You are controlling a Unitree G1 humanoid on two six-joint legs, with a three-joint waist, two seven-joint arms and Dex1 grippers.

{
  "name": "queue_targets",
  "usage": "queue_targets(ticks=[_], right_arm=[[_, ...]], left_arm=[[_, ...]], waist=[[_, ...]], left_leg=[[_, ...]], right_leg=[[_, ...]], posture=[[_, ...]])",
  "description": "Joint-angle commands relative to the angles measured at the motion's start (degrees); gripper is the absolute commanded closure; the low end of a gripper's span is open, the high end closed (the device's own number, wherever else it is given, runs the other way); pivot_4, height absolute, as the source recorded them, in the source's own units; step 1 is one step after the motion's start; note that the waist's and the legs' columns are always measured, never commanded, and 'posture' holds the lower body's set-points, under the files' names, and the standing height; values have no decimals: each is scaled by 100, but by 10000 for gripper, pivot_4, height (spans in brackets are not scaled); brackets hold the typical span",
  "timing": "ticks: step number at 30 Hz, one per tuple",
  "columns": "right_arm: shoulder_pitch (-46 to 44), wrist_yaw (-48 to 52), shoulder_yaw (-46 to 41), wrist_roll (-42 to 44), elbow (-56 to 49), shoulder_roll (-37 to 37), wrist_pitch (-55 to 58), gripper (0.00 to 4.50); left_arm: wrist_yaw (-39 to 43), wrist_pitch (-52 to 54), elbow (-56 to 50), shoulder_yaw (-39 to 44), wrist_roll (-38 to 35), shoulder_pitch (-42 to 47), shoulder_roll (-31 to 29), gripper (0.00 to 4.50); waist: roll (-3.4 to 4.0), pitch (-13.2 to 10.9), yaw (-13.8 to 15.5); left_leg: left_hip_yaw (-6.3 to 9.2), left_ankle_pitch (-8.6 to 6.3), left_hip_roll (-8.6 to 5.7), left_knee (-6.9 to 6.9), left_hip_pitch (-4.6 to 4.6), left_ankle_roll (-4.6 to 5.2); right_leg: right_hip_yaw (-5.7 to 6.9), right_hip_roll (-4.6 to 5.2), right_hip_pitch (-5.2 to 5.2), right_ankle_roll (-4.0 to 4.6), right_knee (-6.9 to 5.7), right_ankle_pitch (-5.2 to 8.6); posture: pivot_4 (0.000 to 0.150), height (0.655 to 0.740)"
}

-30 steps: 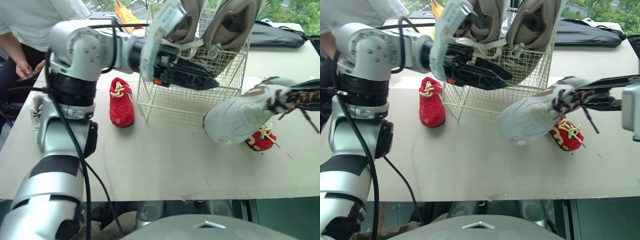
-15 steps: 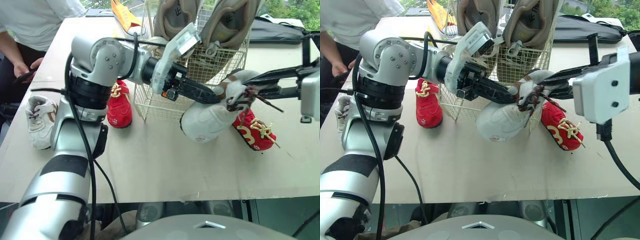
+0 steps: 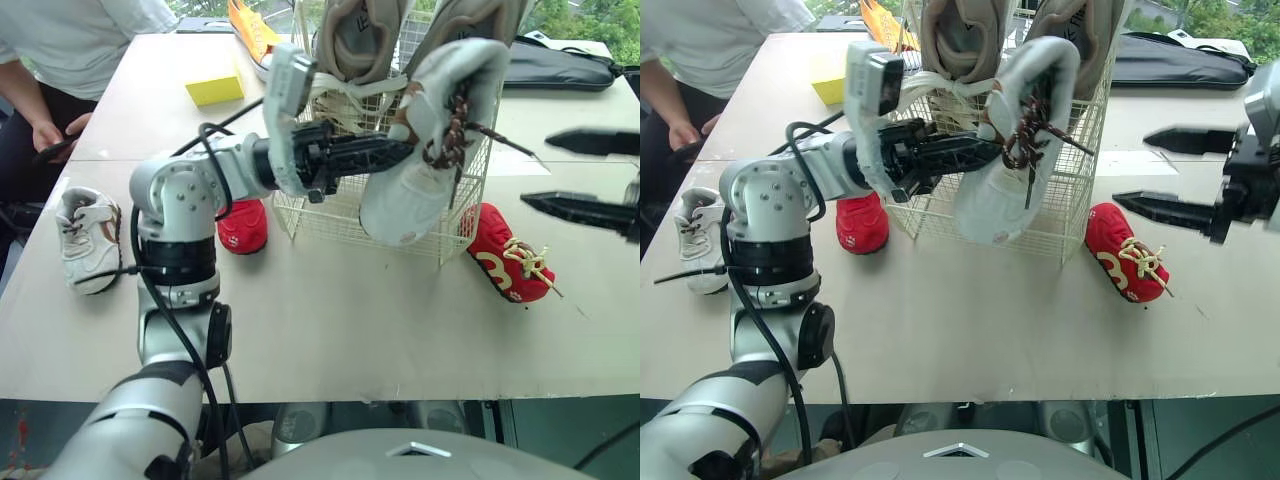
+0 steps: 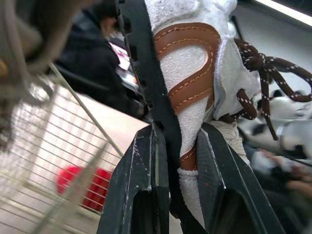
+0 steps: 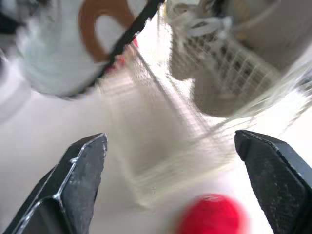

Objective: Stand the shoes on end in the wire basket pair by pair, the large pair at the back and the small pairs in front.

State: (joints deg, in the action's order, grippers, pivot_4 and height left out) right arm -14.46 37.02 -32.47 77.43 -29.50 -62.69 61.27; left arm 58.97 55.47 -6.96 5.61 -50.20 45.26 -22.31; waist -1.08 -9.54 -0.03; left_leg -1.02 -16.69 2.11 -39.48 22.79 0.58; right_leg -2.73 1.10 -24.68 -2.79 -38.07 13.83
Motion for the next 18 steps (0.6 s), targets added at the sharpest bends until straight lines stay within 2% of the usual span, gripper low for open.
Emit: queue_targets(ticks=[1,5,9,10,11,13,15,16,18], right_arm=[[61,-1924,149,2047,-316,175,-517,3381],[-358,-3288,971,3022,-388,504,-1258,3381],[-596,-3767,1496,3264,-426,556,-1421,3381],[-611,-3848,1586,3383,-445,575,-1468,8301],[-623,-3904,1662,3463,-471,585,-1502,10053],[-669,-3962,1792,3522,-544,609,-1554,18621],[-682,-4001,1886,3546,-614,674,-1638,28523],[-698,-4041,1933,3553,-641,699,-1670,34847],[-706,-4128,2001,3551,-688,770,-1743,41460]], left_arm=[[148,-697,-297,-95,140,-79,126,40135],[522,-1351,-300,-426,514,-272,27,40135],[559,-1594,-221,-571,620,-303,82,40135],[559,-1626,-209,-588,624,-305,97,40137],[566,-1656,-208,-609,632,-315,106,40137],[570,-1655,-193,-620,627,-318,112,40137],[560,-1653,-185,-636,634,-329,114,40137],[558,-1652,-171,-644,643,-327,111,40137],[526,-1648,-151,-638,645,-327,110,40137]], waist=[[1,-1,0],[-4,2,-76],[-4,2,-64],[-4,2,-56],[-4,2,-49],[-4,2,-52],[-4,2,-56],[-4,2,-57],[-4,2,-57]], left_leg=[[-2,-7,-2,-2,-1,12],[-8,-12,-8,-10,-3,21],[-9,-12,-6,-11,0,23],[-8,-12,-4,-11,1,23],[-8,-12,-4,-11,6,23],[-5,-12,-2,-10,12,23],[4,-12,0,-10,12,23],[7,-12,0,-10,12,23],[8,-13,0,-10,10,23]], right_leg=[[-2,-1,0,0,-1,0],[-10,-12,3,-1,1,-1],[-6,-16,2,-2,3,-1],[-3,-16,2,-2,4,-1],[3,-15,2,-2,5,-1],[9,-14,2,-2,10,-1],[8,-13,1,-2,12,-1],[9,-13,1,-2,11,-1],[8,-13,2,-2,9,-1]], posture=[[1500,7400],[1500,7400],[1500,7400],[1500,7400],[1500,7400],[1500,7400],[1500,7400],[1500,7400],[1500,7400]])
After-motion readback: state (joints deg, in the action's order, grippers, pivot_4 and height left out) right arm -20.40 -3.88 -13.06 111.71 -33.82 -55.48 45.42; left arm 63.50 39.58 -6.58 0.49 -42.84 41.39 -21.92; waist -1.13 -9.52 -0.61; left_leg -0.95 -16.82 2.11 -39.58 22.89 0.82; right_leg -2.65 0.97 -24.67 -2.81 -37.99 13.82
